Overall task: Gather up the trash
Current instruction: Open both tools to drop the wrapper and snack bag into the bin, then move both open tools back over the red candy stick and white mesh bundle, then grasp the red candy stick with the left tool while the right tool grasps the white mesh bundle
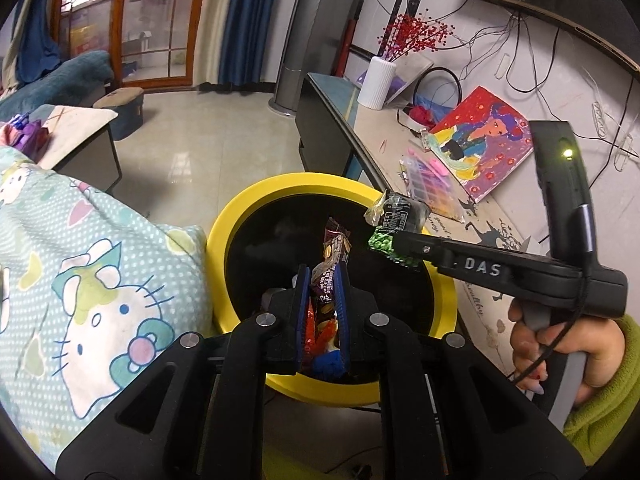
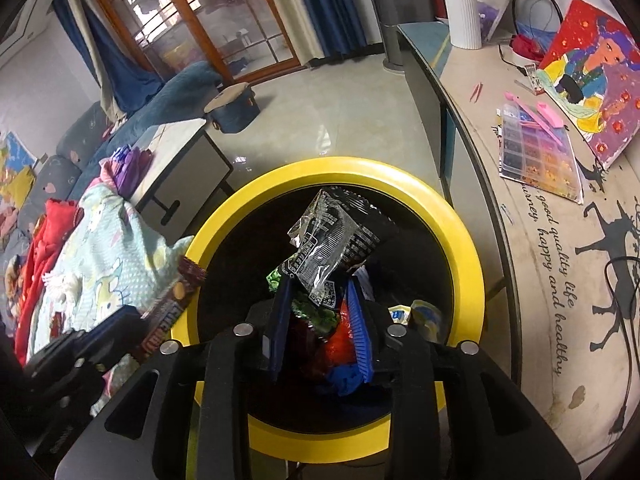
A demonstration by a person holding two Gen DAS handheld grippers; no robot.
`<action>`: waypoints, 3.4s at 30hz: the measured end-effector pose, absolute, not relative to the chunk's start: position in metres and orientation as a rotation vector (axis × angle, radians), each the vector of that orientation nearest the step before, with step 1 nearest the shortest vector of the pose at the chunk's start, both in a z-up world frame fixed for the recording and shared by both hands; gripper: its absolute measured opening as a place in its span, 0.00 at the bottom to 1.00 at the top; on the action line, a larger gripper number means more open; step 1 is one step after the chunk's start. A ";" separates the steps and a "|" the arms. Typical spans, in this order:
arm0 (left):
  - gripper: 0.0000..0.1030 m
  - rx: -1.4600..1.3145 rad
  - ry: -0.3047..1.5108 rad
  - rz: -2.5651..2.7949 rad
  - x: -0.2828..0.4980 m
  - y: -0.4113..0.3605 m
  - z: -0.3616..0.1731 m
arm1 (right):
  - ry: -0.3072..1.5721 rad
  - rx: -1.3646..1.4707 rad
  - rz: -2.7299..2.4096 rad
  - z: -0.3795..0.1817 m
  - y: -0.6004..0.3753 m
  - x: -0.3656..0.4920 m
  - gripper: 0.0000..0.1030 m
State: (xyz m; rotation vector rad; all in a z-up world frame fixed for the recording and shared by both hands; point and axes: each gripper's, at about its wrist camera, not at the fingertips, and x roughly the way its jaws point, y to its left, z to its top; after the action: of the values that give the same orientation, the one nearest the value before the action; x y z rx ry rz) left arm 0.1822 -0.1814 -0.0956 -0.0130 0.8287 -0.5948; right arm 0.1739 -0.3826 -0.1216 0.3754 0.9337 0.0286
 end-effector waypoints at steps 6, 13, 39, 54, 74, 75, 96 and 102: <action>0.13 -0.029 0.826 -0.589 0.185 -0.182 -0.097 | 0.893 0.419 0.006 -0.115 -0.396 0.172 0.34; 0.68 -0.080 0.811 -0.599 0.184 -0.175 -0.093 | 0.866 0.434 0.012 -0.108 -0.396 0.169 0.44; 0.89 -0.090 0.607 -0.164 0.149 -0.052 -0.047 | 0.681 0.220 0.292 -0.046 -0.280 0.152 0.71; 0.89 -0.151 0.595 -0.006 0.128 0.022 -0.044 | 0.697 0.087 0.420 -0.030 -0.203 0.150 0.71; 0.89 -0.289 0.748 0.153 0.122 0.118 -0.082 | 0.782 -0.075 0.648 -0.048 -0.086 0.190 0.71; 0.89 -0.299 0.758 0.152 0.123 0.119 -0.084 | 0.785 -0.088 0.651 -0.051 -0.081 0.193 0.71; 0.44 -0.401 0.847 0.107 0.130 0.134 -0.110 | 0.941 -0.114 0.695 -0.107 -0.014 0.248 0.26; 0.24 -0.411 0.856 0.100 0.132 0.135 -0.112 | 0.951 -0.074 0.696 -0.113 -0.023 0.243 0.09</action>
State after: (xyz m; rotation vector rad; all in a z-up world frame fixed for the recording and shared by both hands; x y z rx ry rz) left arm 0.1324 0.1346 -0.1120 -0.4105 0.8555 0.0995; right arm 0.2434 -0.0227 -0.1128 -0.0736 0.9508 0.6961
